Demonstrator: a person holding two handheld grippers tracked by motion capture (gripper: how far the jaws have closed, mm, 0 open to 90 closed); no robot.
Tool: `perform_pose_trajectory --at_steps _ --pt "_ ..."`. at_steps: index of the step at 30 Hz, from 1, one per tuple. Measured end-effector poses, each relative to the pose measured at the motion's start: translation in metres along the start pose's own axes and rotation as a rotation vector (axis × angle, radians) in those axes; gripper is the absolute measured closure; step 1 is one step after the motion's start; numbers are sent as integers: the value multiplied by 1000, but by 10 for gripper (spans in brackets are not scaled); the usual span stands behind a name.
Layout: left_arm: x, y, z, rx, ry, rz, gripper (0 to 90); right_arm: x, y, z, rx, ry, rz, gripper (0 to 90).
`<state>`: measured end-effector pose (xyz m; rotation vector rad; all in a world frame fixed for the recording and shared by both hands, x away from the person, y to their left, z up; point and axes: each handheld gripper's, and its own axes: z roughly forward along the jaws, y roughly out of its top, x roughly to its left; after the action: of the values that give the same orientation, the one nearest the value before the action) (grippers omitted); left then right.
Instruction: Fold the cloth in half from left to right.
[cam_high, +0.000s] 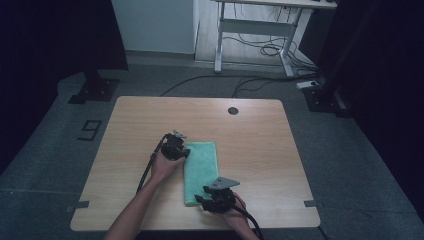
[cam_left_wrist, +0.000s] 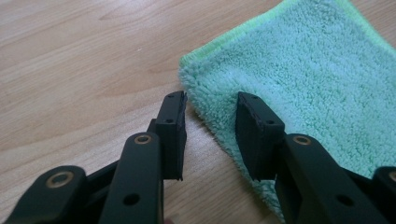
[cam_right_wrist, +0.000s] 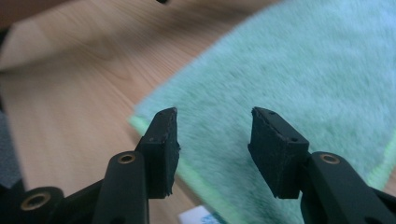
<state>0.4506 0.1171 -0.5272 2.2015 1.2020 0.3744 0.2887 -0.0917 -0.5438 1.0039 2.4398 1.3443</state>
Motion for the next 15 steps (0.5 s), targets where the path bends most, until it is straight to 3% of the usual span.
perform_pose_trajectory --at_steps 7,15 --pt "3 2 -9 -21 7 -2 625 17 7 -3 -20 74 -53 491" --pt "0 10 -27 -69 2 10 621 23 6 18 35 66 -71 521"
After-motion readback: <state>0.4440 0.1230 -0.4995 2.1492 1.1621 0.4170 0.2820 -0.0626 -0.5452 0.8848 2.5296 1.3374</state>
